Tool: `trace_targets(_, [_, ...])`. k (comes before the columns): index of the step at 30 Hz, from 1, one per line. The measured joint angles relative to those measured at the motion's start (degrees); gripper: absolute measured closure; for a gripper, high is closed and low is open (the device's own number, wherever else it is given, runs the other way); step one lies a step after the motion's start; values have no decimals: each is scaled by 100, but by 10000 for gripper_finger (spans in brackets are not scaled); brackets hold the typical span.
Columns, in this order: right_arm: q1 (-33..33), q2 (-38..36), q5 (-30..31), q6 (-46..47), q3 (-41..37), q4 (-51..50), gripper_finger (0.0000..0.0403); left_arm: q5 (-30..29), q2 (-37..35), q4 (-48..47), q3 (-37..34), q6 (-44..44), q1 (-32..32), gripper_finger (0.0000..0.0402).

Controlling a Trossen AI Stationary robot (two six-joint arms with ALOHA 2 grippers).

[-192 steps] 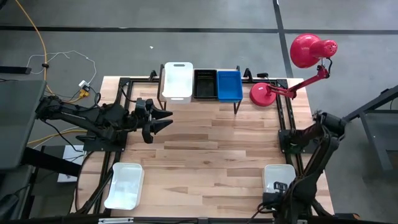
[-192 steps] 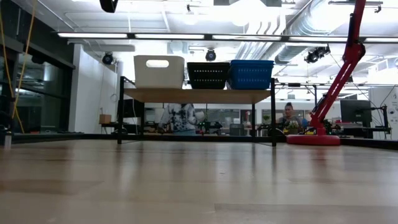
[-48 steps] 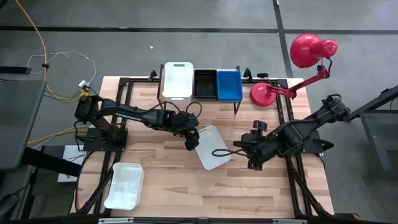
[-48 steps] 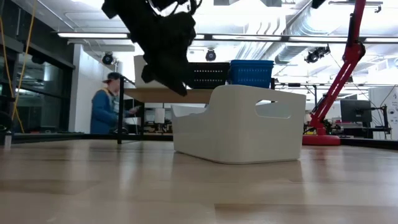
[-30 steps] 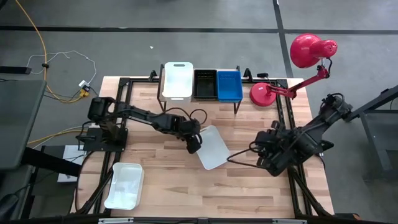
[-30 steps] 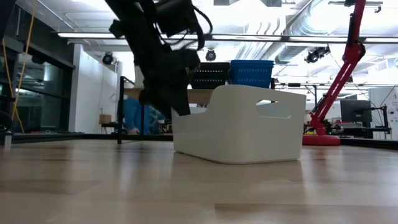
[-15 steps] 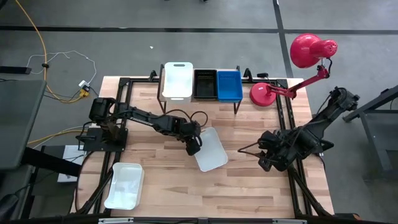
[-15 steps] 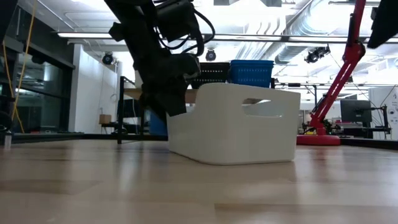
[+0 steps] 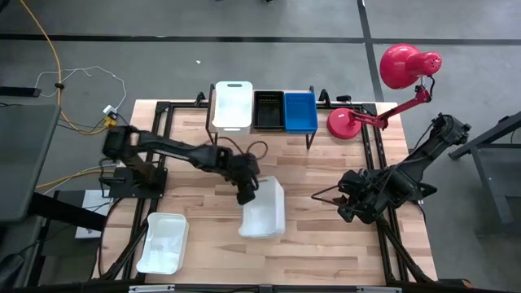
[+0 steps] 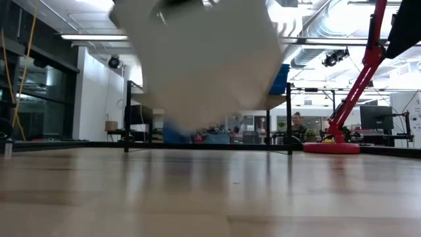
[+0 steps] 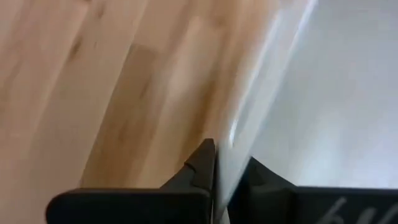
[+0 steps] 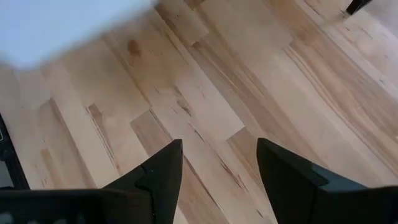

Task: Stack baskets on shelf by color
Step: Stack the right white bin on top of the other white bin on the shelf

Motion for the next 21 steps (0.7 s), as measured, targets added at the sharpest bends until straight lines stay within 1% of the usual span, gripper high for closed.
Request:
trace_targets(3, [0,1,42,-2,0,-4,211,219,-862,-285,6,43,1,400])
trace_targets(6, [-2,2,175,-3,0,-11,211,174,-1841,-803,225,104,88,401])
trace_targets(8, [-3,2,272,-2,0,-11,211,-83,-2389,-1242,597,243,210,401])
trace_targets(10, [-55,4,291,26,0,-11,211,-452,-2735,-1824,1134,464,422,401])
trace_targets(12, [-150,4,265,37,0,-6,211,-830,-2837,-2485,1835,722,716,401])
trace_targets(15, [-301,4,243,39,2,0,211,-1245,-2714,-3443,2971,1296,1329,401])
trace_targets(18, [-433,4,173,11,2,7,211,-1574,-2334,-4133,4002,1868,1996,401])
trace_targets(21, [-502,5,121,-2,2,30,211,-1658,-1853,-4719,4832,2452,2683,401])
